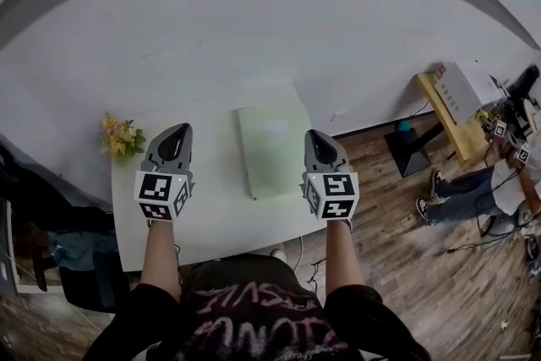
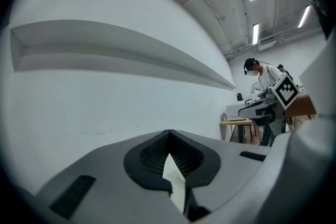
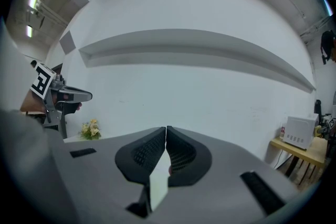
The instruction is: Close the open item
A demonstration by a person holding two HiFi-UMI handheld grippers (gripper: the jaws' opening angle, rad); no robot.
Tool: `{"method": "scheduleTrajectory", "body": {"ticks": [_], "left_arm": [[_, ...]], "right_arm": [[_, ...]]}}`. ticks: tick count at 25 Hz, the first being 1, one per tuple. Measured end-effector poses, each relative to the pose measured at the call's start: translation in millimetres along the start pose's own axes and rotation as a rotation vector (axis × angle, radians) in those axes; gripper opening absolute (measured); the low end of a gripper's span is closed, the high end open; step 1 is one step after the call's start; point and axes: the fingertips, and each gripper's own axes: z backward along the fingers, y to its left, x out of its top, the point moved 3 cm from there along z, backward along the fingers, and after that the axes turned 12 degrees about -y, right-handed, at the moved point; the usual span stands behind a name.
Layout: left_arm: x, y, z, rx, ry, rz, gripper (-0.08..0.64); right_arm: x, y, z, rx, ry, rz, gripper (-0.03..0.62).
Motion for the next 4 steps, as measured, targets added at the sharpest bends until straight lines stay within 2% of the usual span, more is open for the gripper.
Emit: {"method": "scheduleTrajectory", "body": {"ticks": [4], "left_arm": [[1.9,1.8,0.0,-0.007,-0.003,-0.009,0.014]], "right_arm": [[2.0,1.6,-0.5,-0.001,-0.003,0.0,0.025]]}}
